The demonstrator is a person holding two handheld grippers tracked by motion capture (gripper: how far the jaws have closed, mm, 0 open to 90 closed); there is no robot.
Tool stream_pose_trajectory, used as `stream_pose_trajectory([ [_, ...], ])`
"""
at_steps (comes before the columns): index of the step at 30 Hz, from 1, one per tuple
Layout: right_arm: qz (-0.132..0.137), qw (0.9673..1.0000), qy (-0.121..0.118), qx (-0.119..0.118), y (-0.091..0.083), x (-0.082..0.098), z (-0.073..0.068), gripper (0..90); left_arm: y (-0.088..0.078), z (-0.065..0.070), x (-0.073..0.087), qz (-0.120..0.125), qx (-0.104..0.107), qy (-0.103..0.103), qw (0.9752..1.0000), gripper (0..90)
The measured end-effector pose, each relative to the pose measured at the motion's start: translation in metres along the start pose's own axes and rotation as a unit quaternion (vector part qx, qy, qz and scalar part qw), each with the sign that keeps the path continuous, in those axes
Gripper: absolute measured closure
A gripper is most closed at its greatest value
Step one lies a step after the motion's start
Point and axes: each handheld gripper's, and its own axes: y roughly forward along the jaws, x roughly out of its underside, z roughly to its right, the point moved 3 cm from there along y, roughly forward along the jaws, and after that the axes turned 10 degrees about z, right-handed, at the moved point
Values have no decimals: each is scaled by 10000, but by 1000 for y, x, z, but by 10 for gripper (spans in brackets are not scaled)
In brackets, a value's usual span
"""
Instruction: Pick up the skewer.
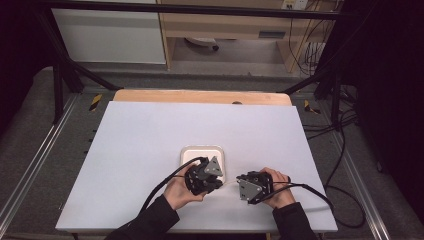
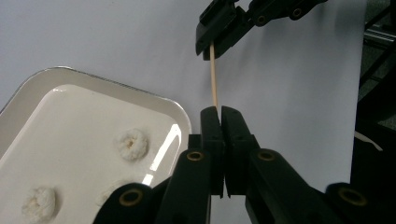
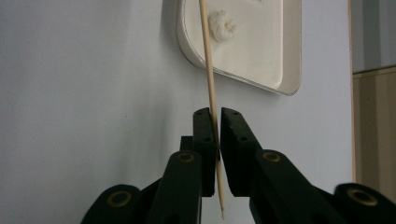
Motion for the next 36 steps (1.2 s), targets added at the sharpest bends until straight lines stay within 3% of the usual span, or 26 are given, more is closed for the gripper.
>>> stream_pose_trajectory([
  [3,-16,9999,-148,-34,-1,0,-1,879,1,-1,1,-14,5,-33,10000,885],
  [10,-24,9997,-209,-129,0,-2,-2,889,2,-5,2,-136,37,-122,9998,874],
  [11,-82,9994,-275,-171,0,-3,-2,890,2,-6,2,-151,23,-134,9998,824],
  [14,-152,9989,-390,-201,1,-4,-1,890,3,-9,2,-322,-17,-136,9994,747],
  [18,-188,9984,-478,-218,3,-6,0,890,2,-13,-1,-605,-26,-58,9981,724],
  [25,-295,9973,-625,-237,4,-9,2,890,11,-11,-1,-1063,116,-31,9943,793],
  [30,-323,9970,-665,-244,3,-10,2,890,17,-9,1,-1204,199,22,9925,867],
  [36,-365,9963,-738,-242,3,-10,1,889,21,-6,-1,-1358,147,127,9905,875],
])
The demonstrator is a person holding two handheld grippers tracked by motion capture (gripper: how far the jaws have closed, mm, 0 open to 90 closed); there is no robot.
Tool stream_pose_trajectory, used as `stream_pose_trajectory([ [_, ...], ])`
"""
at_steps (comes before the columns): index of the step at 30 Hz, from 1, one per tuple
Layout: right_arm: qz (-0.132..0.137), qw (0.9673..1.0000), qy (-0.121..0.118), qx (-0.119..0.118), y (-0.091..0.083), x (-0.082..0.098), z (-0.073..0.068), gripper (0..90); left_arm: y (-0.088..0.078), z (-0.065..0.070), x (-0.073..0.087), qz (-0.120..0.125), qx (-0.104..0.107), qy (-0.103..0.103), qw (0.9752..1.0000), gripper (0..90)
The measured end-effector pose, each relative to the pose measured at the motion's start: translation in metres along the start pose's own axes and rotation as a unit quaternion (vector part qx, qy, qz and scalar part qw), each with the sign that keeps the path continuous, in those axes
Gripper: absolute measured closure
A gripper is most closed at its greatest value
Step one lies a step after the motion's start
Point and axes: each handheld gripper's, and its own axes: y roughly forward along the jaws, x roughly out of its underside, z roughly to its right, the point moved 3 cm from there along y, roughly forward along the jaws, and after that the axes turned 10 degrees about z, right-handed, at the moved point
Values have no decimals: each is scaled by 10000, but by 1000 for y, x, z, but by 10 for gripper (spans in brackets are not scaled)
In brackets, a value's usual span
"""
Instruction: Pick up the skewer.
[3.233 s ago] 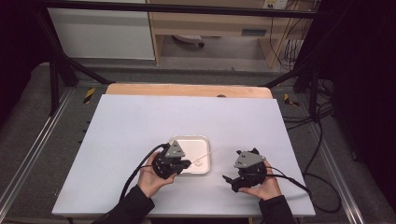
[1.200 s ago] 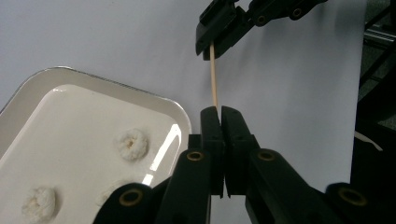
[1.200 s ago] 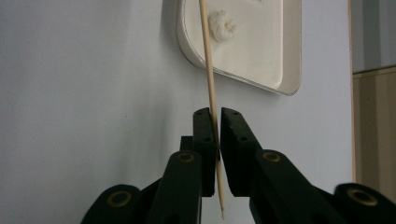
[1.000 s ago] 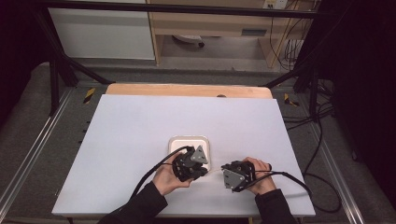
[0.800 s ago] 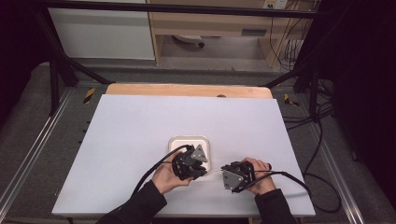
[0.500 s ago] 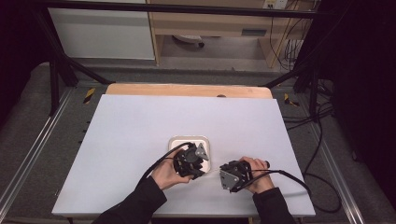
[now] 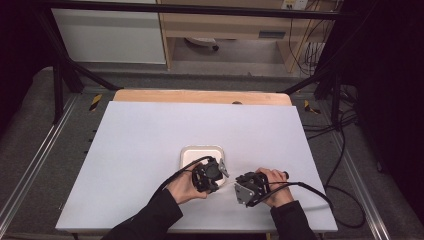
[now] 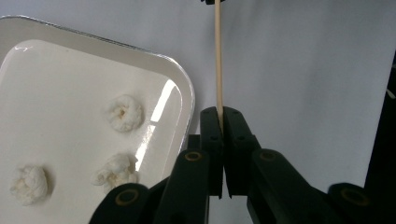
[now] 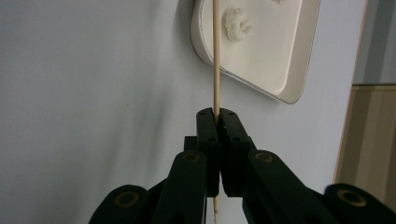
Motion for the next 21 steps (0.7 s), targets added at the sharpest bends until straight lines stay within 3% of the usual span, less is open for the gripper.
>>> stream_pose_trajectory([
  [9,109,9999,57,17,0,-1,-1,882,1,4,0,-137,-121,61,9998,887],
  [14,195,9990,393,95,-2,1,2,782,-3,2,4,-114,-233,45,9997,887],
  [16,270,9966,755,188,-5,5,4,722,-4,2,6,-83,-204,-7,9998,886],
  [17,277,9949,926,272,-7,7,5,664,-7,-1,10,-94,-314,-1,9995,887],
  [19,290,9887,1401,453,-10,12,7,547,-11,-3,14,-101,-354,-12,9993,886],
  [20,290,9887,1401,453,-10,12,7,547,-11,-3,14,-101,-354,-12,9993,886],
  [21,346,9798,1871,619,-13,18,9,478,-12,-4,17,-96,-380,-36,9992,886],
])
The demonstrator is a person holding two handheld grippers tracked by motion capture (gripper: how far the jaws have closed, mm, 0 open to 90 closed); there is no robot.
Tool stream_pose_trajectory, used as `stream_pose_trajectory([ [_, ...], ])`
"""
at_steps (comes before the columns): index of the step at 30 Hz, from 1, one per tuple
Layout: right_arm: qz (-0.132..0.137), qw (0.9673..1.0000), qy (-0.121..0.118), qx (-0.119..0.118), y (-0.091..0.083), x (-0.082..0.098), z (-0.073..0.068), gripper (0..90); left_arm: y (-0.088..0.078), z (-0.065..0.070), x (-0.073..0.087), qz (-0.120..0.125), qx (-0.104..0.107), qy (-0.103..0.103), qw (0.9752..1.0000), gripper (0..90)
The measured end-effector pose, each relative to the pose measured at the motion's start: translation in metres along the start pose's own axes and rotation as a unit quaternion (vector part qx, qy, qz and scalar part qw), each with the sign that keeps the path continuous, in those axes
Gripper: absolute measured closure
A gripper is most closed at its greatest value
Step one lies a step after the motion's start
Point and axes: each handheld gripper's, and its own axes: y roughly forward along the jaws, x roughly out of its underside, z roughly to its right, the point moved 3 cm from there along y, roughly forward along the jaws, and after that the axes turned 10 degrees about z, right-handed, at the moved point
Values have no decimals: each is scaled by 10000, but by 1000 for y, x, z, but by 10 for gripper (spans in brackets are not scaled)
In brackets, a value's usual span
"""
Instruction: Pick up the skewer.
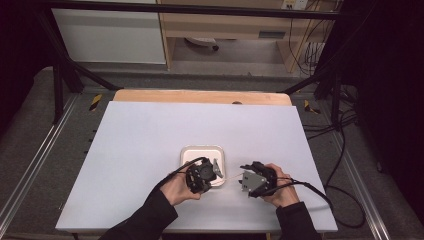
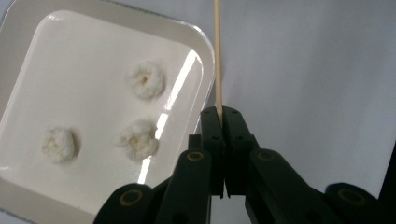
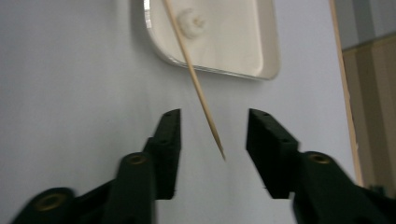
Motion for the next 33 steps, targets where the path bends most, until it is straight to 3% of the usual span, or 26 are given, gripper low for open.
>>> stream_pose_trajectory([
  [3,69,9976,676,119,-4,6,3,397,-5,-4,8,67,-62,-82,9999,886],
  [4,69,9976,676,119,-4,6,3,397,-7,-5,10,101,-77,-127,9998,886],
  [7,168,9915,1273,212,-5,11,5,324,-12,-7,17,200,-145,-184,9995,886],
  [8,194,9867,1597,237,-5,15,5,290,-14,-8,19,239,-170,-222,9993,886],
  [9,194,9867,1597,237,-5,15,5,290,-16,-8,22,292,-196,-256,9991,886],
  [14,155,9718,2334,306,-4,25,4,213,-26,-13,39,592,-342,-509,9964,886],
  [16,96,9630,2677,302,-4,31,2,200,-30,-14,46,728,-411,-614,9946,886],
  [17,96,9630,2677,302,-4,31,2,200,-32,-15,49,824,-457,-685,9932,886],
  [23,16,9454,3243,318,-2,36,-2,121,-44,-18,73,1296,-706,-1052,9834,885],
  [26,-4,9400,3401,279,0,36,-4,85,-50,-19,85,1523,-795,-1246,9772,885],
  [33,225,9259,3760,285,2,30,-2,40,-56,-20,109,1900,-978,-1588,9639,884],
])
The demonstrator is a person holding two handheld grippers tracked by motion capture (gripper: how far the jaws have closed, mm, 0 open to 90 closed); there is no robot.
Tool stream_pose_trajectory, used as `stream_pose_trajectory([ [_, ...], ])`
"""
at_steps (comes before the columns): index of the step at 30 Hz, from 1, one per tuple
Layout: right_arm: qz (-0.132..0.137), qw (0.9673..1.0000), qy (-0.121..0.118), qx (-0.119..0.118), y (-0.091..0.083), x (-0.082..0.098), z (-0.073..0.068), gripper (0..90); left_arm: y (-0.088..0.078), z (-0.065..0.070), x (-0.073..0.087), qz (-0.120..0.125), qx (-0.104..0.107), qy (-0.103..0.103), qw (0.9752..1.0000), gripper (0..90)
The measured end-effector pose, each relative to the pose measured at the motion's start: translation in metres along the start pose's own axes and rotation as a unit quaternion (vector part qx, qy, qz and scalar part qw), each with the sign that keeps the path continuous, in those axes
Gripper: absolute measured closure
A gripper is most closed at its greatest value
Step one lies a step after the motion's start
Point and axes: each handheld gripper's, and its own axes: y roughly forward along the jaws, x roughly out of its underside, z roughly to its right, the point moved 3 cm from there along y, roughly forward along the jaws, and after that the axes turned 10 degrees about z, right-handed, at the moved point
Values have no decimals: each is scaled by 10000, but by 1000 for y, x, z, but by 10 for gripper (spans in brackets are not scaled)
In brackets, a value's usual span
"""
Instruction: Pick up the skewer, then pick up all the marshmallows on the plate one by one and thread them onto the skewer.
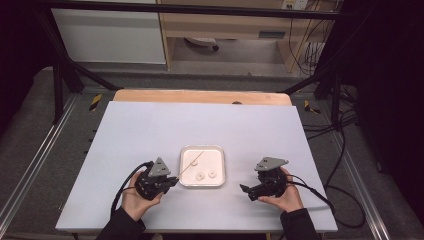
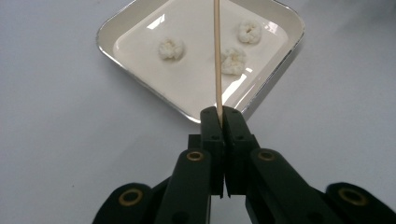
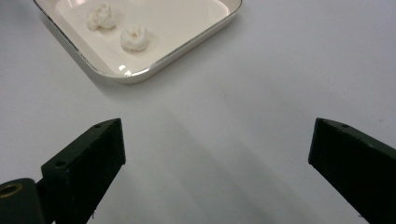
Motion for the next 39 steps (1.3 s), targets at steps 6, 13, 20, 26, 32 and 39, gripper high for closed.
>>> stream_pose_trajectory([
  [6,173,9997,146,-100,6,-9,-6,29,-5,-3,14,186,-116,-95,9997,884],
  [13,235,9993,255,-154,22,-21,-15,26,-9,-9,22,320,-162,-221,9991,884],
  [20,352,9986,347,-206,39,-37,-22,26,-9,-8,22,380,-154,-225,9989,884],
  [26,382,9984,368,-196,51,-46,-27,26,-9,-6,22,405,-109,-235,9988,884],
  [32,374,9979,466,-256,62,-49,-29,43,-8,-4,23,430,-78,-228,9988,884],
  [39,249,9980,333,-471,76,-48,-39,120,-7,-3,22,475,-66,-258,9985,884],
])
